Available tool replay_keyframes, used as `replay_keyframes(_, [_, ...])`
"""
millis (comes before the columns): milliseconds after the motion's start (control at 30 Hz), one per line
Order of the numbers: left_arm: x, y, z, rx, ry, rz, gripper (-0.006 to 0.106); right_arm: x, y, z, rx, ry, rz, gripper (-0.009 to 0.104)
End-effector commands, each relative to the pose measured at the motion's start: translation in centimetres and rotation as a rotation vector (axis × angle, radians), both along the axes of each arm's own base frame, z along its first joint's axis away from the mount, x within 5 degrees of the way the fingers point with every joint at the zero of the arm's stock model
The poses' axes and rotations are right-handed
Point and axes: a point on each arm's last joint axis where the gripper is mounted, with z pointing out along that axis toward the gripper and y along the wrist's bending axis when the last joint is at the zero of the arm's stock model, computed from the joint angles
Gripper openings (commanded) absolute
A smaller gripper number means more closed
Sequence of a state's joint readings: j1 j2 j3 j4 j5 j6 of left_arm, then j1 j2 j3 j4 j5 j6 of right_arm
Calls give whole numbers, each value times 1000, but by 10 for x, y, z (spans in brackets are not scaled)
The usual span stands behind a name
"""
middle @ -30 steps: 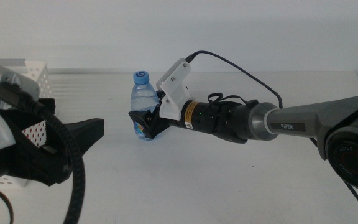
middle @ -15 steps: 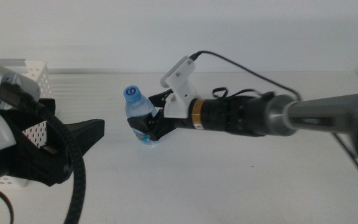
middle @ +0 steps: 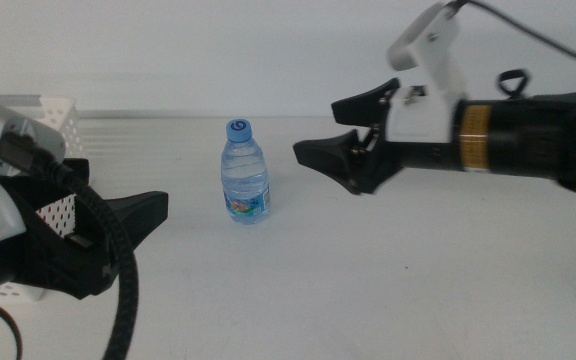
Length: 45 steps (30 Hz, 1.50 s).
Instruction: Use arms to grab the bottles and put them into the dustbin to the left of the table.
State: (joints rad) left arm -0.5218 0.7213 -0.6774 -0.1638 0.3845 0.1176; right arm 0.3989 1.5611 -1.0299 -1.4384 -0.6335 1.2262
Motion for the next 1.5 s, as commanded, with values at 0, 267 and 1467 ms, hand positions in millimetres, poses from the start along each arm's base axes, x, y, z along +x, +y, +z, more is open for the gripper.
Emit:
replay_keyframes(0, [0,0,17,-75,-81,11,90,-29,-11,37,29,-53,40,71])
replay_keyframes(267, [0,0,17,-75,-81,11,90,-87,-48,73,28,-59,-90,71])
replay_keyframes(1467, [0,0,17,-75,-81,11,90,-197,-122,18,-36,-85,-485,69])
